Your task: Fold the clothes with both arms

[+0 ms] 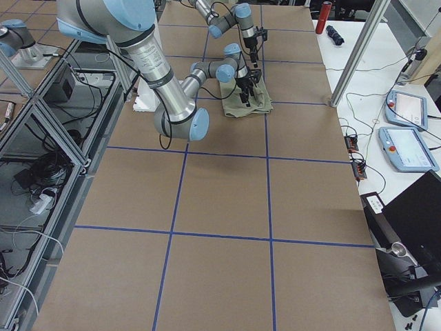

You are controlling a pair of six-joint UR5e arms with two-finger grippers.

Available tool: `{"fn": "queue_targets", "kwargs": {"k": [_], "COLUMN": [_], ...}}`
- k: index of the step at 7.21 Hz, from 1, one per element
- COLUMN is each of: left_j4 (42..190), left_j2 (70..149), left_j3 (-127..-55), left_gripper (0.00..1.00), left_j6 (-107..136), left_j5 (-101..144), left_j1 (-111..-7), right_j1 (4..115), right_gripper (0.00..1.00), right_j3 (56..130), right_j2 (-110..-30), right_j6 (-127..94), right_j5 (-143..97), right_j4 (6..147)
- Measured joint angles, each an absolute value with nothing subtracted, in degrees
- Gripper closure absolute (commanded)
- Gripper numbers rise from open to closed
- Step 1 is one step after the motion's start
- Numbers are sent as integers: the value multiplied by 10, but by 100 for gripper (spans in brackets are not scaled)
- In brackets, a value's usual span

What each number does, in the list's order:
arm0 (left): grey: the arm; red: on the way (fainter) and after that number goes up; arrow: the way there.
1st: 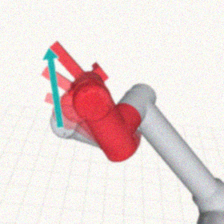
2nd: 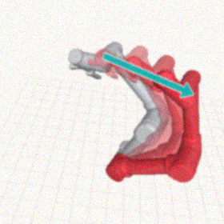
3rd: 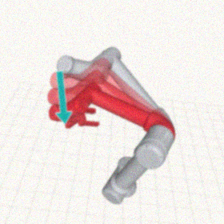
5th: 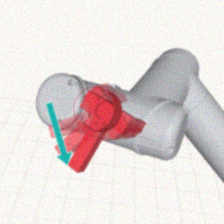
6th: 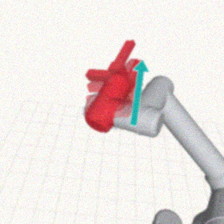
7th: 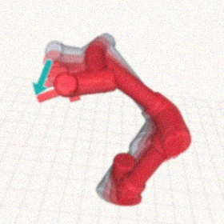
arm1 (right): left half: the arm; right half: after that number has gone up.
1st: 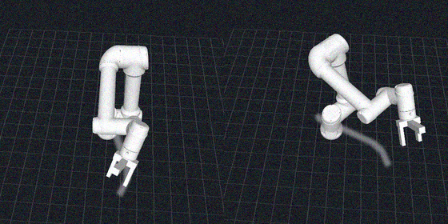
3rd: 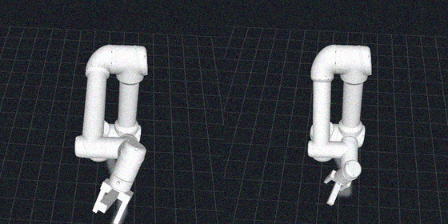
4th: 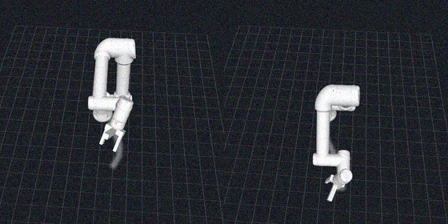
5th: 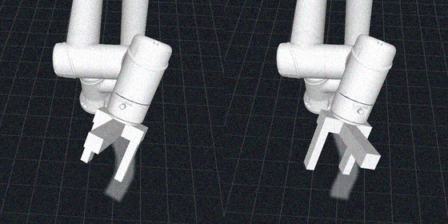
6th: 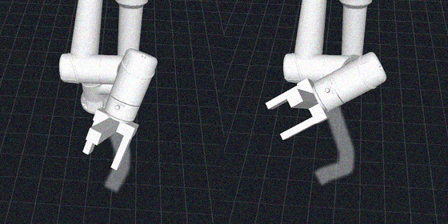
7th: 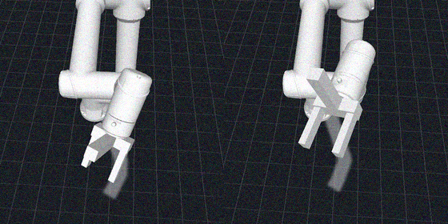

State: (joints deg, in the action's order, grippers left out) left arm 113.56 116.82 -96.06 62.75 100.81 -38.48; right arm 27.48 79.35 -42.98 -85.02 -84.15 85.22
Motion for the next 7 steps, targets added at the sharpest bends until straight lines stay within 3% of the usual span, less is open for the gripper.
{"fn": "queue_targets", "kwargs": {"k": [4,7], "left_j4": [1136,1133], "left_j2": [1168,1166], "left_j3": [-963,-984], "left_gripper": [0,0], "left_j6": [629,631], "left_j5": [1007,1009], "left_j1": [-384,-384], "right_j1": [345,400], "right_gripper": [0,0], "right_j3": [678,684], "right_j2": [-380,-381], "right_j6": [-836,-747], "right_j5": [-840,-928], "right_j4": [851,854]}}
